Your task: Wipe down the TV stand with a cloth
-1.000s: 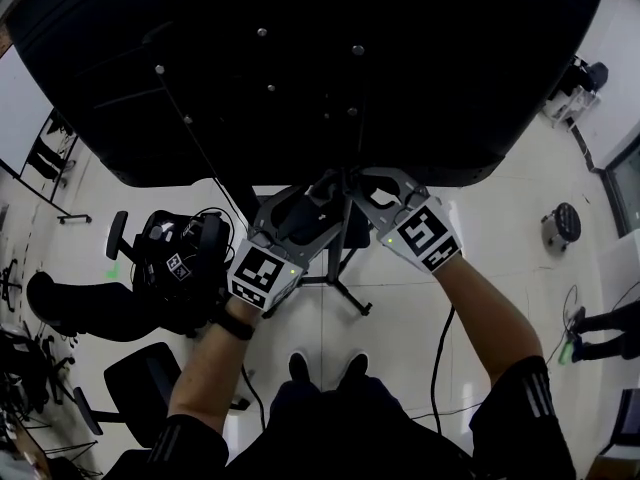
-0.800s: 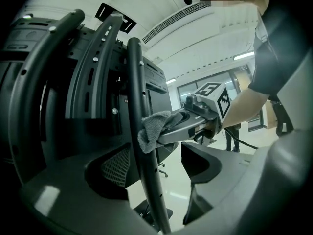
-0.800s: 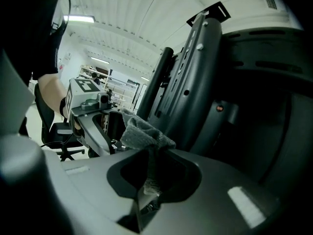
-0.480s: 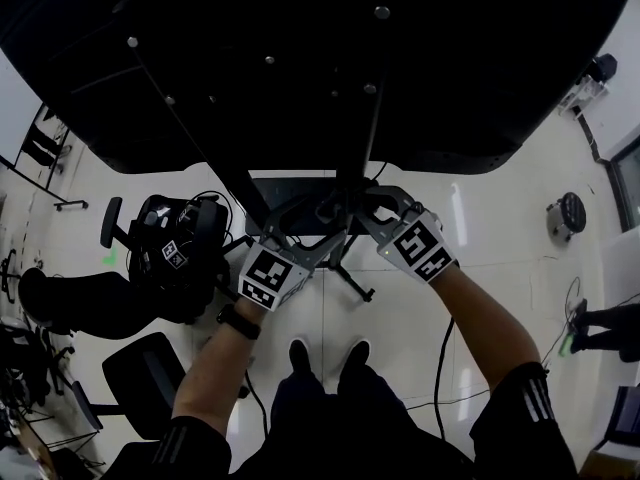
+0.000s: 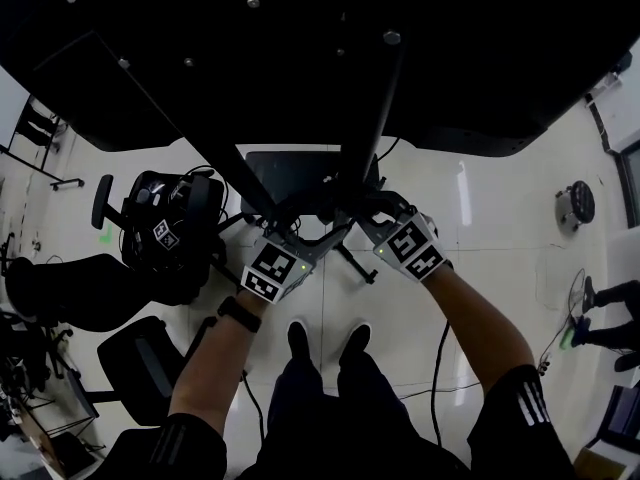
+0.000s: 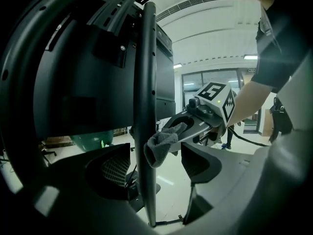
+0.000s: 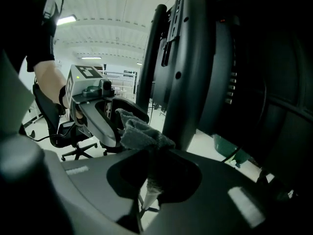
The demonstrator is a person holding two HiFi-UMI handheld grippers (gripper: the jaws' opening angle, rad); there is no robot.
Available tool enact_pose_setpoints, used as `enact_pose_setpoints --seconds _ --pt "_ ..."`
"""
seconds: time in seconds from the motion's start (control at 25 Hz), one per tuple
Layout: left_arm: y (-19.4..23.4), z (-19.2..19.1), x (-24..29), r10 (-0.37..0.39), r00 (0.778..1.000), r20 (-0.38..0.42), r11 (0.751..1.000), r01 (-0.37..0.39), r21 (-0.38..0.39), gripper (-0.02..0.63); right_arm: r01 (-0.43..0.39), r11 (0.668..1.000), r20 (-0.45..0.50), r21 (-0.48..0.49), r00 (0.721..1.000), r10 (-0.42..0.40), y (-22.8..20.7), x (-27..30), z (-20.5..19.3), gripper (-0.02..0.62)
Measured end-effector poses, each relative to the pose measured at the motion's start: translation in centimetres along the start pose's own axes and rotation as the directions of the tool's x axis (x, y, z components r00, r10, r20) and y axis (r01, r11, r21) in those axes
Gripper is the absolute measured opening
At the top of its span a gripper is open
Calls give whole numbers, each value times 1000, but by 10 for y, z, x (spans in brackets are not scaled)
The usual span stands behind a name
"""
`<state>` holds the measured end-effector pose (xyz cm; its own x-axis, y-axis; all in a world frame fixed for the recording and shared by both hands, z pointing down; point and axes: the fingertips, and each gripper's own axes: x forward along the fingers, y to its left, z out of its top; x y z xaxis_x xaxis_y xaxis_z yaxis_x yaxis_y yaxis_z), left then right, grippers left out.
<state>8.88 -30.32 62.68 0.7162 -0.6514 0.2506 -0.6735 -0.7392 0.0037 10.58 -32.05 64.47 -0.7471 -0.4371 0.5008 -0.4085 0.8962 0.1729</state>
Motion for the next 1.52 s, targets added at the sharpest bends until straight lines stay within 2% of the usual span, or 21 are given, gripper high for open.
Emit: enact_pose_setpoints --seconds 0.32,0.48,0.68,0.84,1.28,1.52 --pt "-4 -81 21 -33 994 -105 999 29 -39 351 -5 998 -52 55 999 8 14 42 -70 38" --pt "-3 -120 34 -32 992 -123 994 19 -105 351 -13 992 -62 125 998 21 21 63 -105 38" --pt "-6 -172 47 -47 984 -174 987 19 -161 350 -1 992 -112 126 994 16 29 87 -156 38" --pt "-1 -209 59 -49 978 -203 978 6 -208 350 -13 984 -134 180 990 38 35 105 -191 38" --pt "9 -283 92 -30 969 -244 971 -30 -239 351 -32 979 -198 200 977 73 49 146 -265 38" --pt "10 -301 96 -54 963 -264 958 -24 -285 350 -37 969 -215 243 972 91 50 162 -274 38"
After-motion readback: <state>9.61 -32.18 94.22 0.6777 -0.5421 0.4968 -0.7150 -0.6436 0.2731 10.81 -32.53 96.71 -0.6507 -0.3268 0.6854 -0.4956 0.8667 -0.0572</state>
